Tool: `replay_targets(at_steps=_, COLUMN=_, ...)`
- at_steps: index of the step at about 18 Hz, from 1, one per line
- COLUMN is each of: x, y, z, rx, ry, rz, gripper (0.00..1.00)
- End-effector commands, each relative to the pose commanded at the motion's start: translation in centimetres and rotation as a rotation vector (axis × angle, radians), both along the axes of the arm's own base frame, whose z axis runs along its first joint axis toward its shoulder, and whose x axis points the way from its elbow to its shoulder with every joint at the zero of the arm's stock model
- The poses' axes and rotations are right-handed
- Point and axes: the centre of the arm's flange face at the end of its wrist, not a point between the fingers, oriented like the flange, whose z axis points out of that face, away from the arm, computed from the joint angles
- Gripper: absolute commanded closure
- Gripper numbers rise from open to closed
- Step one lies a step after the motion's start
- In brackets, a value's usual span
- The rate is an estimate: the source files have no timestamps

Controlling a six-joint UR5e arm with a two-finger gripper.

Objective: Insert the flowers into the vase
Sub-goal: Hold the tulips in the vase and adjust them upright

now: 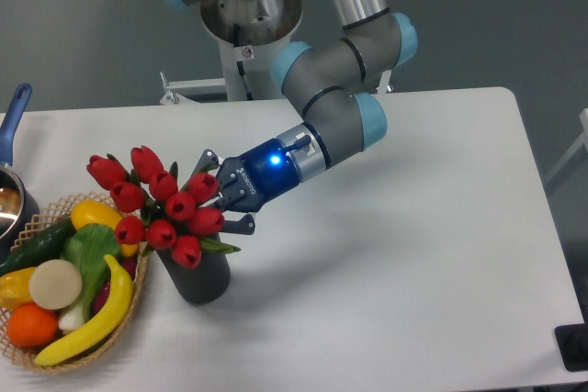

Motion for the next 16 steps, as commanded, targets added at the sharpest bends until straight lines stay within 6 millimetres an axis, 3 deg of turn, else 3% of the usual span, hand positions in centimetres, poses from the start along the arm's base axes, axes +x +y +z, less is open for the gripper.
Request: replay_targets(at_steps=16, x=-1.1, y=0.3, z=-1.4, rx=0.033, ry=0.050, rz=0.005, gripper=0.86)
